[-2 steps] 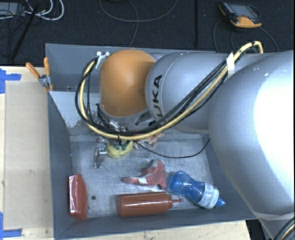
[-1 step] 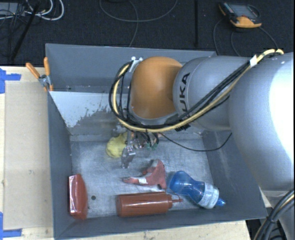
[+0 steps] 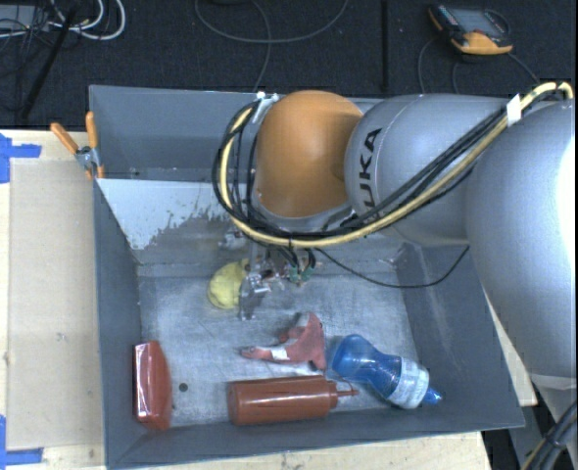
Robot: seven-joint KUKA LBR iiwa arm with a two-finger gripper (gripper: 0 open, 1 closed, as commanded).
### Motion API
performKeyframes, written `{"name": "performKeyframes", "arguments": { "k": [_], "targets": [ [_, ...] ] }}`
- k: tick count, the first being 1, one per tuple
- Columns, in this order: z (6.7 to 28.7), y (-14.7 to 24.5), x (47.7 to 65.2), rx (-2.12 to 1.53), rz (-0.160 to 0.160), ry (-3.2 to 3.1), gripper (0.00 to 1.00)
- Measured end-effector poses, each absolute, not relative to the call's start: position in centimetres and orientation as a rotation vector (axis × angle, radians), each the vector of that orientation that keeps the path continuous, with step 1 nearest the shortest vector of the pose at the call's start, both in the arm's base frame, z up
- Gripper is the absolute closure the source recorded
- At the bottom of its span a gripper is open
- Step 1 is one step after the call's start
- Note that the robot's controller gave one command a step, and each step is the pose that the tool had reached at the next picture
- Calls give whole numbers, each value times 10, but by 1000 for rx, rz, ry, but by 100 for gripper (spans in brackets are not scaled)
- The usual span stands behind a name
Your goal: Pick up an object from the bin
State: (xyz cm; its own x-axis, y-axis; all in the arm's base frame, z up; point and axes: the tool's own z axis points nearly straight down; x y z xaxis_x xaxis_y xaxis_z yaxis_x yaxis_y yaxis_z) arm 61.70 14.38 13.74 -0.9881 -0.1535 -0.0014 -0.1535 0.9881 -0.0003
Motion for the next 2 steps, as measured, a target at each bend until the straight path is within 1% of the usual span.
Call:
{"name": "performKeyframes", "arguments": {
  "k": [1, 2],
  "targets": [
    [82, 126, 623, 115, 4, 3134, 0],
    [72, 123, 628, -154, 6, 3116, 100]
  ]
}}
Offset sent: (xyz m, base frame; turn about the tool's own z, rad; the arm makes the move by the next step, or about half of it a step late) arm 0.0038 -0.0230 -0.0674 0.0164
